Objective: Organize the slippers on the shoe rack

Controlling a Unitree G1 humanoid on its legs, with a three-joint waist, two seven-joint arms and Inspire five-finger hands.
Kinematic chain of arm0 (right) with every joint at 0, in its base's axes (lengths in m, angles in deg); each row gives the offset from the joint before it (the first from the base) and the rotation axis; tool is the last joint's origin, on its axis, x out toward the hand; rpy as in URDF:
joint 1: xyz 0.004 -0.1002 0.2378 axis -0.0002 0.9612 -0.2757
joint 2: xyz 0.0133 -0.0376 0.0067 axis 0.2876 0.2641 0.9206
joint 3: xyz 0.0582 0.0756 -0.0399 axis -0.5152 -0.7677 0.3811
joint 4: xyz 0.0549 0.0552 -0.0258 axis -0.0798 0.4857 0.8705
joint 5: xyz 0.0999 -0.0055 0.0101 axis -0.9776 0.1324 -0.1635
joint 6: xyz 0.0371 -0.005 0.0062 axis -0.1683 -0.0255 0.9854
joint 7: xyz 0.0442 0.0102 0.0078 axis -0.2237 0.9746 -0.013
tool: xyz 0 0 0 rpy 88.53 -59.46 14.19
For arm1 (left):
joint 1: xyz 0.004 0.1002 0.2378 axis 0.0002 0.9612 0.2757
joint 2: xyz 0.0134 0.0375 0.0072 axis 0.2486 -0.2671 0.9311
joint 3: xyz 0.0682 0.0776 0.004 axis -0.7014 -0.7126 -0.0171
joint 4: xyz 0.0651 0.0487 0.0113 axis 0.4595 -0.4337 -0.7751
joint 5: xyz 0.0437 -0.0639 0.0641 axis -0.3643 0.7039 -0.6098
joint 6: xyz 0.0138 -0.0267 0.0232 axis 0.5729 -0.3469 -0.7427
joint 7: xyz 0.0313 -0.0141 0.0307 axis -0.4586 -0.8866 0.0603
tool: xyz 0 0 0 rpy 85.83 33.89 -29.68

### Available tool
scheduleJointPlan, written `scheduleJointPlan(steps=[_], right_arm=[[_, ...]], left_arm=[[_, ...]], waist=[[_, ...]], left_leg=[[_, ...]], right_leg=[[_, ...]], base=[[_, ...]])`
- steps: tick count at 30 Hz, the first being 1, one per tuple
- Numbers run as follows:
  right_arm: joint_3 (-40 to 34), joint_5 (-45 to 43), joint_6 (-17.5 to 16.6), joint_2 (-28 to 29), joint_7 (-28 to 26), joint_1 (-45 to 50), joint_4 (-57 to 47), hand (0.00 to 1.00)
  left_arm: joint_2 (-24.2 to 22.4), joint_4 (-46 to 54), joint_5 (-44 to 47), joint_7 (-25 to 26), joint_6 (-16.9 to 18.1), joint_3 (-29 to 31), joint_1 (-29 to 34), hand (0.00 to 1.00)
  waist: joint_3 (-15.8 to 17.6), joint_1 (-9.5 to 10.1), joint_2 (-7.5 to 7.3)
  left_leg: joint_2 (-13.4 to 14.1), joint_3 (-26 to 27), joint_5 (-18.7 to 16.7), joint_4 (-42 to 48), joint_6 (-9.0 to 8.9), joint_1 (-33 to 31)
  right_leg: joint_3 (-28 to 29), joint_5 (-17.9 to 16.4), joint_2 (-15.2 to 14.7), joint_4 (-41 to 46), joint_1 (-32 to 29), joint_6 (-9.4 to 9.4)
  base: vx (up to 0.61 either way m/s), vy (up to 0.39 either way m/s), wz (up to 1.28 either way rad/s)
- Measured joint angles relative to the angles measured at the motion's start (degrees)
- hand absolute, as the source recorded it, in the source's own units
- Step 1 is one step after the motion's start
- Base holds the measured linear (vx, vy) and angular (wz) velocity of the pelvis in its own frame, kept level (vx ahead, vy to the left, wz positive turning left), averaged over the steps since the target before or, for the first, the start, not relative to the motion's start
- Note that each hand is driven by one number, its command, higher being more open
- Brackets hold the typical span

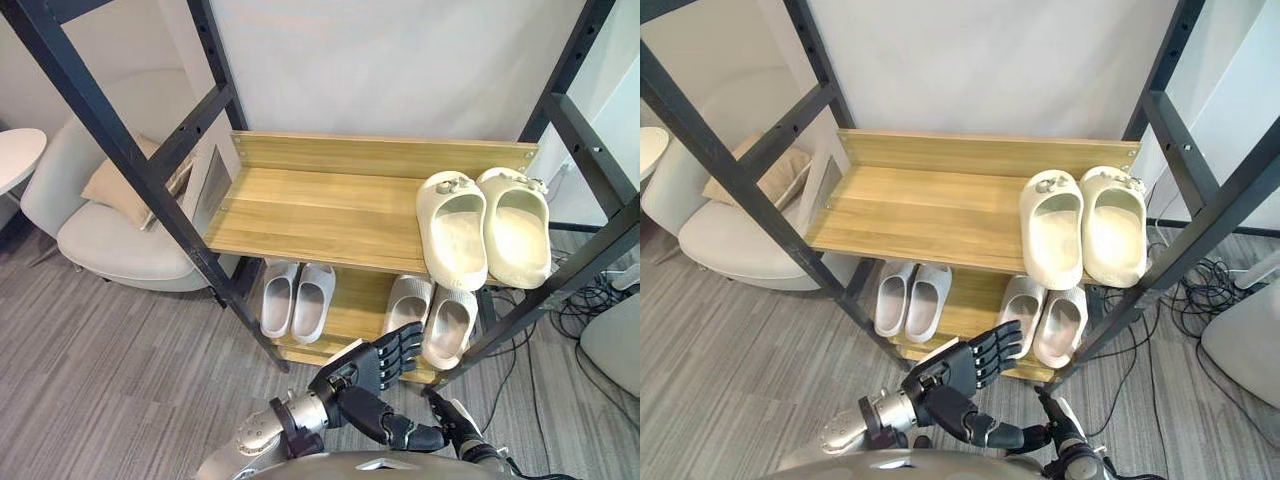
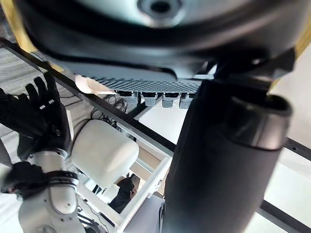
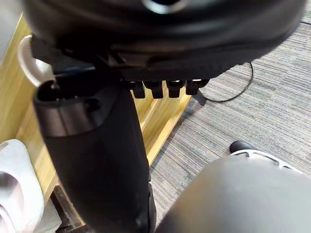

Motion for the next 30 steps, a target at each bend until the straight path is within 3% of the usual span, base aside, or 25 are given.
scheduleJointPlan(steps=[7, 11, 17, 25, 30], right_arm=[[-0.1, 0.0, 0.0, 0.3, 0.0, -0.1, 0.0, 1.00], [-0.3, -0.1, 0.2, 1.0, 0.0, -0.9, 1.1, 1.00], [-2.7, -0.5, 0.2, 2.9, 0.6, -1.1, 2.0, 1.00], [-4.6, -1.4, 0.2, 4.0, 1.6, -2.6, 4.7, 1.00], [-4.6, -3.6, 0.5, 4.6, 2.5, -7.3, 6.2, 1.00]], left_arm=[[-4.6, -15.7, -11.3, 1.7, 1.3, 6.2, 0.5, 1.00], [-11.2, -29.6, -19.2, 6.7, 1.6, 15.9, 0.0, 1.00], [-14.7, -41.9, -27.2, 13.6, 1.7, 26.4, -1.3, 1.00], [-17.4, -51.5, -30.2, 19.6, 1.8, 35.7, -3.2, 1.00], [-17.7, -55.9, -29.4, 22.4, 1.8, 41.0, -6.0, 1.00]], waist=[[-0.1, 0.08, -0.36], [0.4, 0.16, -1.17], [1.2, 0.40, -2.46], [1.7, 1.41, -3.19], [5.4, 1.76, -3.54]], left_leg=[[0.0, 0.1, 0.0, 0.0, 0.02, 0.1], [0.1, 0.3, 0.0, 0.0, -0.03, 0.2], [0.2, 1.1, -0.4, 0.0, -0.14, 0.5], [0.5, 3.8, -1.1, 0.0, -0.22, 1.1], [1.4, 7.7, -2.2, 2.0, -0.33, -0.1]], right_leg=[[0.1, 0.0, 0.0, -0.1, 0.0, 0.05], [0.4, 0.0, 0.1, -0.1, 0.0, -0.01], [1.4, 0.0, 0.2, -0.1, -0.1, -0.03], [4.0, 0.2, 0.4, -0.1, -0.9, 0.00], [8.3, -0.1, 0.9, 3.9, -5.2, -0.55]], base=[[0.00, 0.000, 0.00], [0.00, 0.003, -0.02], [0.01, 0.006, -0.07], [0.01, 0.020, -0.18], [-0.03, 0.015, -0.43]])
